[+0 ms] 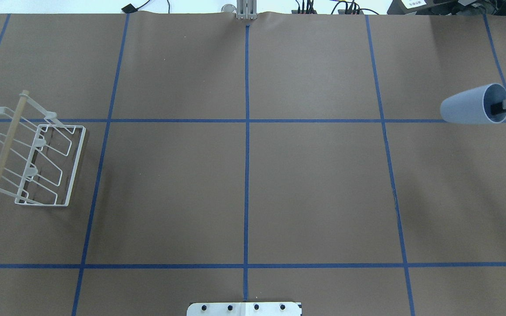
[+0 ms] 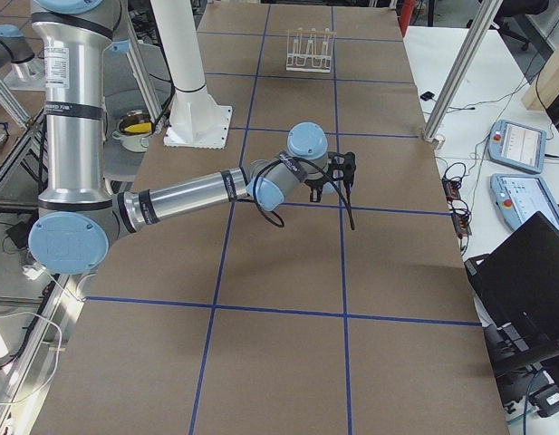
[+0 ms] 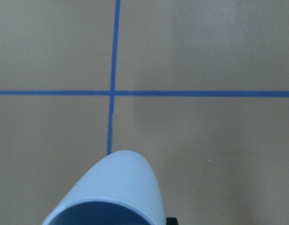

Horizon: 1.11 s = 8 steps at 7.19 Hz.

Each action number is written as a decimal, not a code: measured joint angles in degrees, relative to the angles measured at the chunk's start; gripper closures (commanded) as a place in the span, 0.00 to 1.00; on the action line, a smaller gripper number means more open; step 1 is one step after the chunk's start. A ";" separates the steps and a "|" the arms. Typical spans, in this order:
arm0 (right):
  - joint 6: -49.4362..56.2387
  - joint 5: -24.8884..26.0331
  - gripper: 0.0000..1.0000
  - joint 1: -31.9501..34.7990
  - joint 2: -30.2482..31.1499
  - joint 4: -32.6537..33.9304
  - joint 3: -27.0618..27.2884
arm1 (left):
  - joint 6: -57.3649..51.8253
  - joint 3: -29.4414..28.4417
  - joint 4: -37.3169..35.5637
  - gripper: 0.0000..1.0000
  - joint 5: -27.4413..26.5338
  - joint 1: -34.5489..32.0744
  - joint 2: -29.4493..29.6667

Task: Hang cup on cup holder
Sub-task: 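Grasp the light blue cup by its base with the right gripper and lift, then carry the cup toward the left gripper while the left arm reaches in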

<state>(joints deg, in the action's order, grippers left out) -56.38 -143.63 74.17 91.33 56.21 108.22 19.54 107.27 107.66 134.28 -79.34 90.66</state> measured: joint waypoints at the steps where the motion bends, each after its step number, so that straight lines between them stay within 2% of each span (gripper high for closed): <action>1: -8.25 1.57 1.00 -0.53 -1.75 -4.09 -0.28 | 6.38 0.12 1.35 0.02 -0.05 1.82 2.37; 3: -25.50 6.43 1.00 -3.72 -5.98 -11.82 -0.91 | 17.74 0.41 2.10 0.02 -0.11 5.36 7.94; 6: -50.18 18.85 1.00 -13.11 -9.83 -25.35 -1.54 | 34.44 0.64 3.64 0.02 -0.04 9.97 15.32; 8: -62.46 21.56 1.00 -16.35 -13.34 -28.78 -1.71 | 49.22 0.59 11.64 0.02 0.20 13.15 17.10</action>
<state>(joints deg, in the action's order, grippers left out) -118.84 -122.07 57.83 77.99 27.44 106.51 68.76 107.86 119.30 134.48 -66.19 107.76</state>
